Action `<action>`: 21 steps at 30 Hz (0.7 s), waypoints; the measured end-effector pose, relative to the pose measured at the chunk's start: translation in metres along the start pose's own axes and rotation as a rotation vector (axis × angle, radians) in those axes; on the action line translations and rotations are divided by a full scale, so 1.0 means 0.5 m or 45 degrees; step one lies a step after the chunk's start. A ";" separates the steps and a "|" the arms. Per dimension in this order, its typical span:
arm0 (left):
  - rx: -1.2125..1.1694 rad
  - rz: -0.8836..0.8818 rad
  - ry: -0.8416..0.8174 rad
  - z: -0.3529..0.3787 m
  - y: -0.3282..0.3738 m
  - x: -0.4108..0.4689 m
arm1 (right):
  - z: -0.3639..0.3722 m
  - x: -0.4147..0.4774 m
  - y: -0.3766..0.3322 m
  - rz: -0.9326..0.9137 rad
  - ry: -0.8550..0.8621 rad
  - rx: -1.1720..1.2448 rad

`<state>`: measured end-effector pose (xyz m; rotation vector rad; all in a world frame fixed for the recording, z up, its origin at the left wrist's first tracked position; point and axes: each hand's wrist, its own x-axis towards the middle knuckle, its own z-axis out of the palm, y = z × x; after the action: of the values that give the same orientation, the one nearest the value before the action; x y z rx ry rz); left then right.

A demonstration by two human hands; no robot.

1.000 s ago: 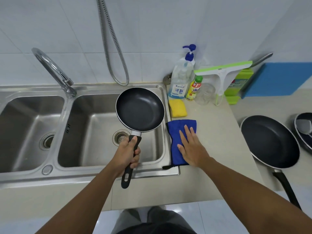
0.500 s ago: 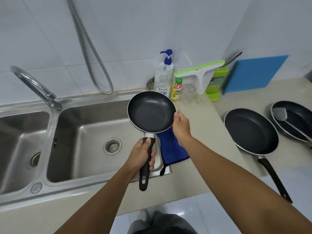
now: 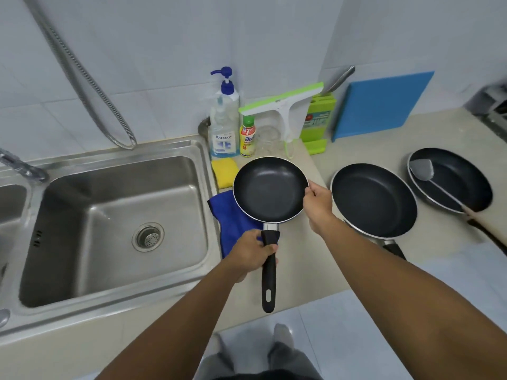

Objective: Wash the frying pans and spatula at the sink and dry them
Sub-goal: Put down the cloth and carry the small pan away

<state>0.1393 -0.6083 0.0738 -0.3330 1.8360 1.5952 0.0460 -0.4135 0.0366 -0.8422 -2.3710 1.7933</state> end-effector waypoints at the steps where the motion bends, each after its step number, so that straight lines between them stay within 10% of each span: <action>1: 0.038 -0.014 0.008 0.023 0.000 0.013 | -0.019 0.011 0.010 0.022 -0.010 0.012; 16: 0.245 -0.097 0.083 0.221 -0.004 0.090 | -0.163 0.121 0.093 0.083 -0.146 -0.068; 21: 0.237 -0.128 0.086 0.237 0.002 0.088 | -0.177 0.103 0.072 -0.460 -0.146 -0.586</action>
<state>0.1436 -0.4853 0.0439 -0.3927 1.9700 1.3483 0.0477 -0.3065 0.0188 -0.3001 -2.8324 1.2126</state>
